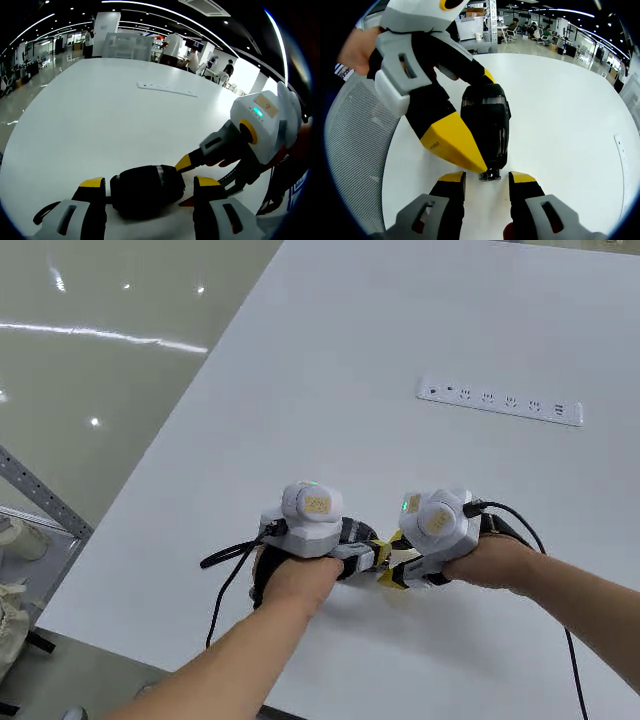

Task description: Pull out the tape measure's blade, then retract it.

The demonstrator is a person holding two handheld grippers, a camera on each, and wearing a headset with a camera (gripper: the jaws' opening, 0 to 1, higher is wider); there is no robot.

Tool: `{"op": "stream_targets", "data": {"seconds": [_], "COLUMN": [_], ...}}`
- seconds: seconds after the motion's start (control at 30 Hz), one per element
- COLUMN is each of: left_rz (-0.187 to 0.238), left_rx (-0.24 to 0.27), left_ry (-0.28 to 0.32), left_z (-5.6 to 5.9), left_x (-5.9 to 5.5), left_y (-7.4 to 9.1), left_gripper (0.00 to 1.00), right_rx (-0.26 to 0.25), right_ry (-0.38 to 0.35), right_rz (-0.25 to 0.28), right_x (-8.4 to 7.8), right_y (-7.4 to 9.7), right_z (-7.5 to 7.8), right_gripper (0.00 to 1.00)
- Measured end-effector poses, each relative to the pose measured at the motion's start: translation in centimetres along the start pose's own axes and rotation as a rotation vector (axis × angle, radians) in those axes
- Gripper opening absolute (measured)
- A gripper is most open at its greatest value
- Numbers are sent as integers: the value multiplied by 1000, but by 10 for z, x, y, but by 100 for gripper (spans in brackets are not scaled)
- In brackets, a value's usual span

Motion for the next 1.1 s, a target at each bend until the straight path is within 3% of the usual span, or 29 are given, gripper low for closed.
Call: {"op": "stream_targets", "data": {"seconds": [0.43,0.8,1.0,1.1], "left_rz": [14,11,16,15], "left_rx": [-13,-37,-45,-47], "left_ry": [-85,-131,-162,-170], "left_z": [-5,-5,-4,-5], "left_x": [-4,-10,-15,-19], "left_y": [10,25,35,40], "left_gripper": [76,86,90,92], "right_rx": [-17,-57,-109,-119], "right_ry": [-134,-234,-288,-303], "right_rz": [64,139,177,199], "right_x": [-3,-9,-14,-16], "right_y": [17,47,64,74], "right_z": [-10,-20,-26,-32], "right_gripper": [50,60,71,72]}}
Point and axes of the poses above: the centre of the closed fingertips' face, and the gripper's own axes: y roughly backward along the fingers, z roughly to its right, x roughly out of its top, the point moved 8 cm from there along y, roughly backward along the fingers, and after that the axes turned 10 degrees about -z, right-handed, at the moved point
